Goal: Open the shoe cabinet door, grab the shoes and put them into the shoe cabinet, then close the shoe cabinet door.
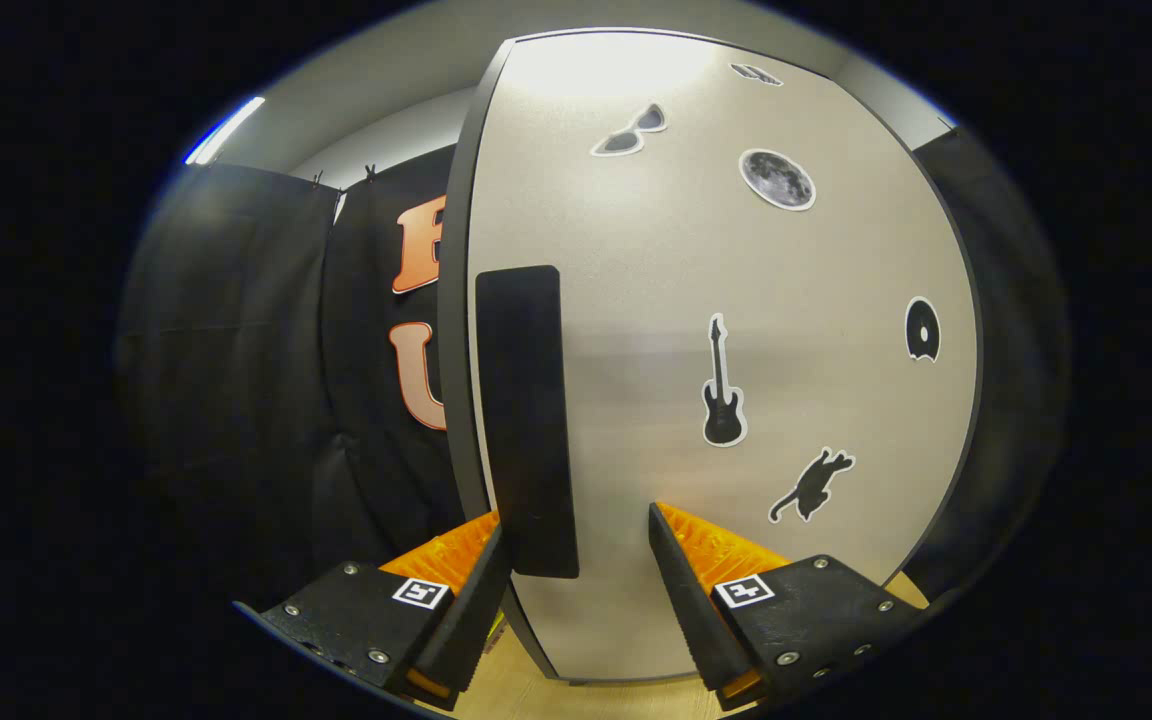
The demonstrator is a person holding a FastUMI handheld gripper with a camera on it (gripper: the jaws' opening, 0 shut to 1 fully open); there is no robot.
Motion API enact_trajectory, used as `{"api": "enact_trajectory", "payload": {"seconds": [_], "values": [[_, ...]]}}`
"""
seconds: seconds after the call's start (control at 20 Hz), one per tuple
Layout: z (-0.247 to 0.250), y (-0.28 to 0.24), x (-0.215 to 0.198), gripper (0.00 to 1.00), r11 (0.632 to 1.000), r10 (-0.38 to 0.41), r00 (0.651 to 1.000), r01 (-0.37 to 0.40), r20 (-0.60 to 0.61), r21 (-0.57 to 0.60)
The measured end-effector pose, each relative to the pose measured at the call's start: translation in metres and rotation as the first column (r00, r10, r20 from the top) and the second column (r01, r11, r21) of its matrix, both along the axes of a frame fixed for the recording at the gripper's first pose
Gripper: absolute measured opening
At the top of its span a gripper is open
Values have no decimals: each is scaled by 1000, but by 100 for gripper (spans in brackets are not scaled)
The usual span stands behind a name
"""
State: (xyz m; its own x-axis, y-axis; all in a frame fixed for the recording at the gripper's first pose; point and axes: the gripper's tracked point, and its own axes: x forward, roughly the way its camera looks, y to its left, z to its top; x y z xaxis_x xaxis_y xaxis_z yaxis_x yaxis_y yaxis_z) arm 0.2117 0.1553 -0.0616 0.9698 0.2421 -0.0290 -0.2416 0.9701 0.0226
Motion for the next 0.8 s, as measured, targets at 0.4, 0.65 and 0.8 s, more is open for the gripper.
{"api": "enact_trajectory", "payload": {"seconds": [0.4,0.65,0.8], "values": [[1,-6,-15,85,1000,-27,999,28,-43,13],[6,-27,-58,86,997,-78,997,77,-20,-28],[5,-44,-91,86,994,-104,994,103,-27,-31]]}}
